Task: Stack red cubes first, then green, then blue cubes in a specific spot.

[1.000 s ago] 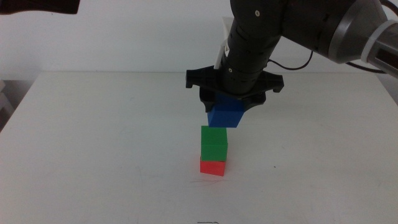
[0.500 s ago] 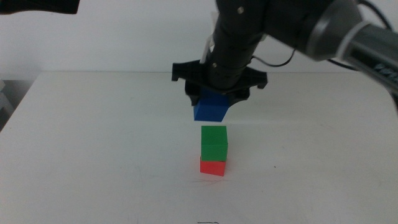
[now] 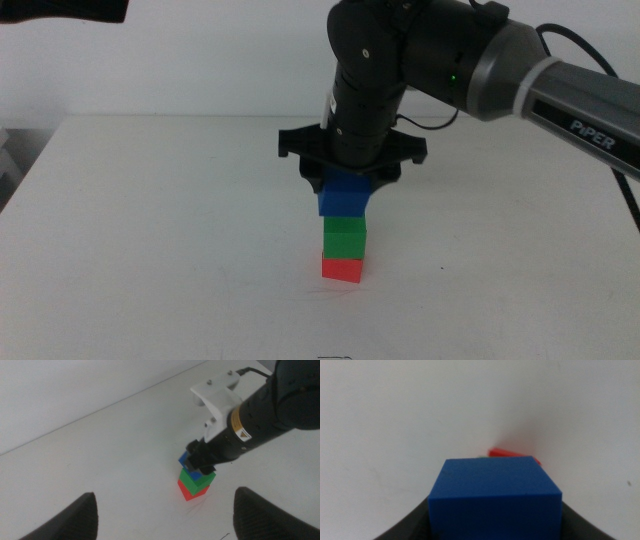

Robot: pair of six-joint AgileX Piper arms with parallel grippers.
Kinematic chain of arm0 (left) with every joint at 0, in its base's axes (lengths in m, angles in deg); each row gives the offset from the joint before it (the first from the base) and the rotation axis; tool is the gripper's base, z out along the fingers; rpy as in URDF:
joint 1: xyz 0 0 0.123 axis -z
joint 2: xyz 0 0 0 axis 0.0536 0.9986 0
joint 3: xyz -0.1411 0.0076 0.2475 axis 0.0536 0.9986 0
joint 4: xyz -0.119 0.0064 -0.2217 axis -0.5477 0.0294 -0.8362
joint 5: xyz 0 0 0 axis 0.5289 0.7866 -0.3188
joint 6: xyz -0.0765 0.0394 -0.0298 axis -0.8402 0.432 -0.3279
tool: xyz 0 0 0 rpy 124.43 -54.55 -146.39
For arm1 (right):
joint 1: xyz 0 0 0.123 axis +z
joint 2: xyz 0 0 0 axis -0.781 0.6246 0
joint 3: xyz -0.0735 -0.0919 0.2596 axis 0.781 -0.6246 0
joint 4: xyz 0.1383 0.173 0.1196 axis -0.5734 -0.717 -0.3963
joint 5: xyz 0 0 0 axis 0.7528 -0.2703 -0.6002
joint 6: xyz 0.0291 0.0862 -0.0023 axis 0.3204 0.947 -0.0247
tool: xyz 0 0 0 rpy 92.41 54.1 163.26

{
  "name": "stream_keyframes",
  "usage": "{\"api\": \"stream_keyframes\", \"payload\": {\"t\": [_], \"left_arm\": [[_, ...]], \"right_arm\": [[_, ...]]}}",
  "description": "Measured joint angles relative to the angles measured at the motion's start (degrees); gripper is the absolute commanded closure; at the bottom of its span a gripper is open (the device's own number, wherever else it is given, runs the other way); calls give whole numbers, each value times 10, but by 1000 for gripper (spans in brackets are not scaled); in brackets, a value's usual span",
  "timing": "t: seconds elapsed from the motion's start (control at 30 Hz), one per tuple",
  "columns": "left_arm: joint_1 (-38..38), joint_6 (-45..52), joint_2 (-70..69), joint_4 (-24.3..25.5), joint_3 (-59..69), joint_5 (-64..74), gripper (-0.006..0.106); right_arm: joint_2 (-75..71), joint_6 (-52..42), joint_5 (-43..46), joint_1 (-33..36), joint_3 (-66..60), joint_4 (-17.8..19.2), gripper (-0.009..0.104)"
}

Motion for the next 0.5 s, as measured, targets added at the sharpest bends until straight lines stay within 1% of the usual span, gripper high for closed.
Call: {"api": "stream_keyframes", "payload": {"t": [0.17,0.5], "left_arm": [[0,0,0,0,0,0,9],[0,0,0,0,0,0,9]], "right_arm": [[-11,13,-2,0,-18,10,96],[-2,18,0,6,-18,11,96]]}}
